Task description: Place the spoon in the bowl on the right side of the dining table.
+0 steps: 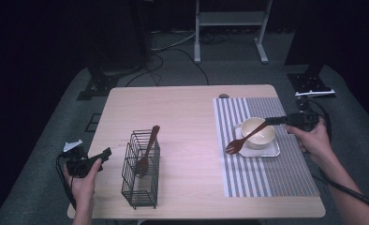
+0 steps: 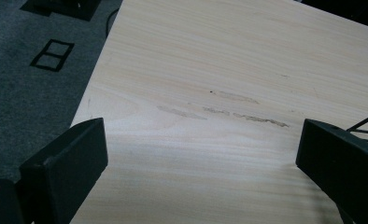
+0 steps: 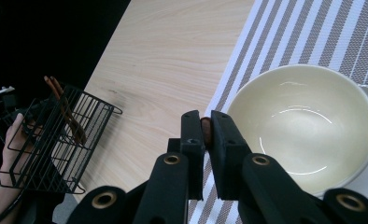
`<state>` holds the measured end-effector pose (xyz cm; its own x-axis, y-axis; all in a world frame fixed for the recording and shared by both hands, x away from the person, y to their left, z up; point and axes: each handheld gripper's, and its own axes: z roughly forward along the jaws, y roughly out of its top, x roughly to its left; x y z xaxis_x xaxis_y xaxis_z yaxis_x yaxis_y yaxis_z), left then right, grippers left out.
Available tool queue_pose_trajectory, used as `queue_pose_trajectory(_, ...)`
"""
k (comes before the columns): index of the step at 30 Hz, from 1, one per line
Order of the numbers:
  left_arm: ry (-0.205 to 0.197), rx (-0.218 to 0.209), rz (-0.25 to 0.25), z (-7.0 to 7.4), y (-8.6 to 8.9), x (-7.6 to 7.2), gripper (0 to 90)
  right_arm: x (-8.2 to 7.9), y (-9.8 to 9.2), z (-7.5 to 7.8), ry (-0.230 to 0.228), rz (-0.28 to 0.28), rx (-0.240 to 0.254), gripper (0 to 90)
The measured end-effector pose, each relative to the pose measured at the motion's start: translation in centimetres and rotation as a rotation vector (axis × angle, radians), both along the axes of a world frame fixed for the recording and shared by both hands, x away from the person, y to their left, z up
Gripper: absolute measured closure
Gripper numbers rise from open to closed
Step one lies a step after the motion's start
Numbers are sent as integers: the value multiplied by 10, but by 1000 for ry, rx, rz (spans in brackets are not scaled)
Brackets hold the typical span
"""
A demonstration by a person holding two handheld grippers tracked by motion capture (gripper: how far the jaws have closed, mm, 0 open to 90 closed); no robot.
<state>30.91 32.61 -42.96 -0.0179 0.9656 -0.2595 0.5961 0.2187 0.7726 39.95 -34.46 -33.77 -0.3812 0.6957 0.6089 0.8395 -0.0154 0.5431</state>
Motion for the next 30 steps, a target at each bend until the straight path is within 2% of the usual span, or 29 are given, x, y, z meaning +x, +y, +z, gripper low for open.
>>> queue_pose_trajectory(30, 3, 1, -2, -1, 0, 0, 12, -2, -32, 7, -12, -83, 11, 838)
